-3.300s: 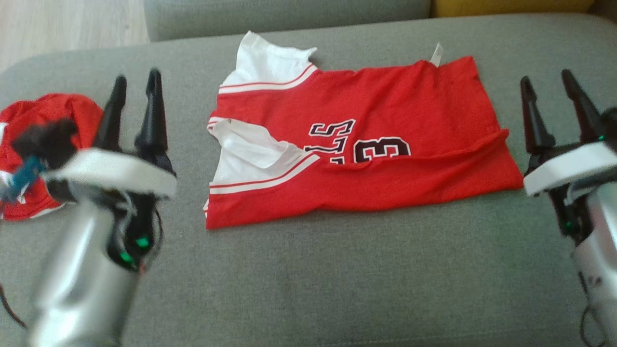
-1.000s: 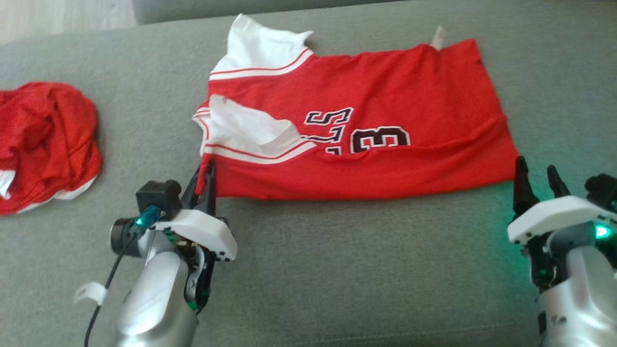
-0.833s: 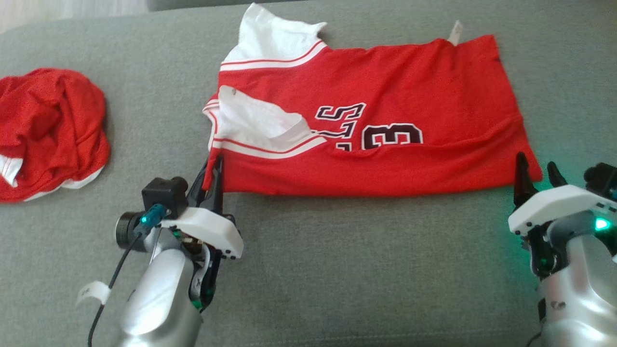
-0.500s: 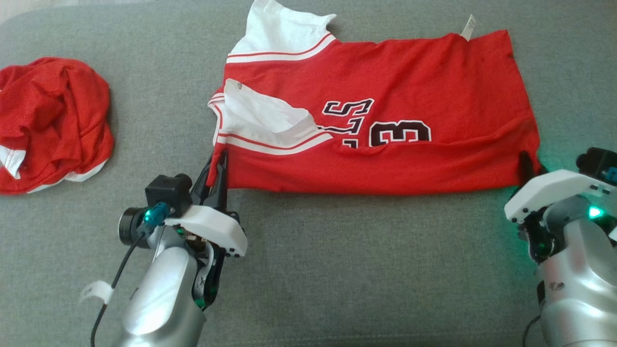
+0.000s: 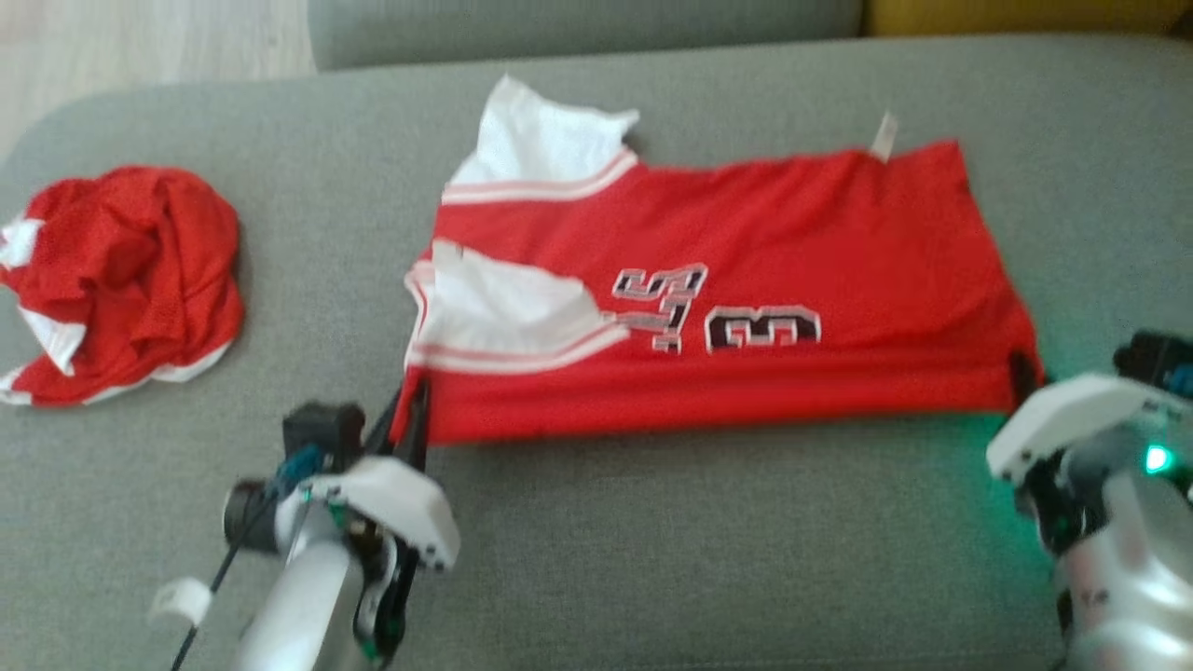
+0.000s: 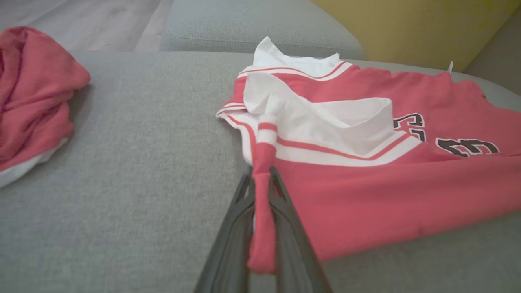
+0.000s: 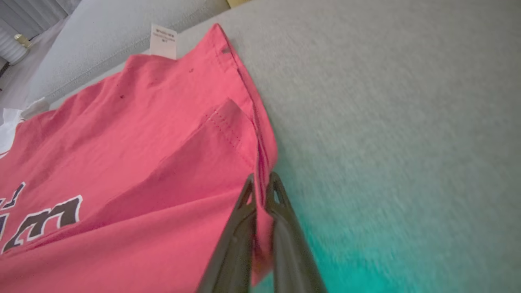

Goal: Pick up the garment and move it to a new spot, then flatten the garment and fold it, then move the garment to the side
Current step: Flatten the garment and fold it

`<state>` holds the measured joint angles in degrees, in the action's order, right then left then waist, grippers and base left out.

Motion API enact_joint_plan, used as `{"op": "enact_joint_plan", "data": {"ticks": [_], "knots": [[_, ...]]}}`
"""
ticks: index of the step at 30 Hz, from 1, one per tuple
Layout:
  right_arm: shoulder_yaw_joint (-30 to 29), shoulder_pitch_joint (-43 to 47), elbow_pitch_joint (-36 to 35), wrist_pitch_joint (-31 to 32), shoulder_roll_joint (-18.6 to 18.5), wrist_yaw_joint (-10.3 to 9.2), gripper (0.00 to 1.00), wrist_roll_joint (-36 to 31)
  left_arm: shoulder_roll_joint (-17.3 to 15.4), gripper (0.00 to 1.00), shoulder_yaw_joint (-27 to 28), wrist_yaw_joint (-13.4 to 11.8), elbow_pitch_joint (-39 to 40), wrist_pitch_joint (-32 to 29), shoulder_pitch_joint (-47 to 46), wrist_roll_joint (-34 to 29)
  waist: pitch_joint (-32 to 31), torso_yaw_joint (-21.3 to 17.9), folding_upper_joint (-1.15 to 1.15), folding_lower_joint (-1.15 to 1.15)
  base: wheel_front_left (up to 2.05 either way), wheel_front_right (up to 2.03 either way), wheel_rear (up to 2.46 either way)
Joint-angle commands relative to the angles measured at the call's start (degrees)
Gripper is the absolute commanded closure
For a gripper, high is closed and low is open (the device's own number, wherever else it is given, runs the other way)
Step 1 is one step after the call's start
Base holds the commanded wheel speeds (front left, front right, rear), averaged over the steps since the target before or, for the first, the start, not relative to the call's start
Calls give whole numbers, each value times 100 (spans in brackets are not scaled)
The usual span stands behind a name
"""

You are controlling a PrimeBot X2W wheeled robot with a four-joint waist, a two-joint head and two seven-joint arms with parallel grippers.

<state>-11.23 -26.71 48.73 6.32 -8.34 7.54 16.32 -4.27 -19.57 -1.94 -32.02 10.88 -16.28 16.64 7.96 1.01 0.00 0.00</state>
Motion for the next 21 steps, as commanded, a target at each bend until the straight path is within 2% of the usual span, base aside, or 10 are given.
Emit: {"op": "enact_joint_plan", "data": {"ticks": [1, 9, 13, 14, 15, 16, 21], "knots": [[118, 149, -233, 108, -149, -5, 100, 128, -211, 100, 257, 33, 107, -6, 28, 109, -232, -14, 0, 0, 0, 0, 0], [149, 961, -824, 728, -198, -5, 100, 433, -248, 100, 147, 152, 293, -283, 657, 287, -543, -23, 0, 0, 0, 0, 0], [34, 1480, -1400, 1035, -197, -5, 100, 539, -255, 100, 10, 209, 554, -550, 978, 344, -597, -37, 0, 0, 0, 0, 0], [-20, 1579, -1556, 1052, -188, -5, 79, 502, -265, 100, -8, 191, 586, -606, 1039, 346, -607, -46, 0, 0, 0, 0, 0], [-56, 1665, -1716, 1052, -162, -5, 0, 461, -288, 34, -21, 138, 621, -593, 1078, 304, -622, -61, 0, 0, 0, 0, 0], [-114, 1736, -1856, 1061, -107, -5, 0, 455, -315, 0, -44, 92, 644, -574, 1107, 249, -641, -81, 0, 0, 0, 0, 0], [-128, 1913, -2775, 629, 153, -5, 0, 461, -299, 0, 130, -160, 781, -199, 1160, 273, -736, -180, 0, 0, 0, 0, 0]]}}
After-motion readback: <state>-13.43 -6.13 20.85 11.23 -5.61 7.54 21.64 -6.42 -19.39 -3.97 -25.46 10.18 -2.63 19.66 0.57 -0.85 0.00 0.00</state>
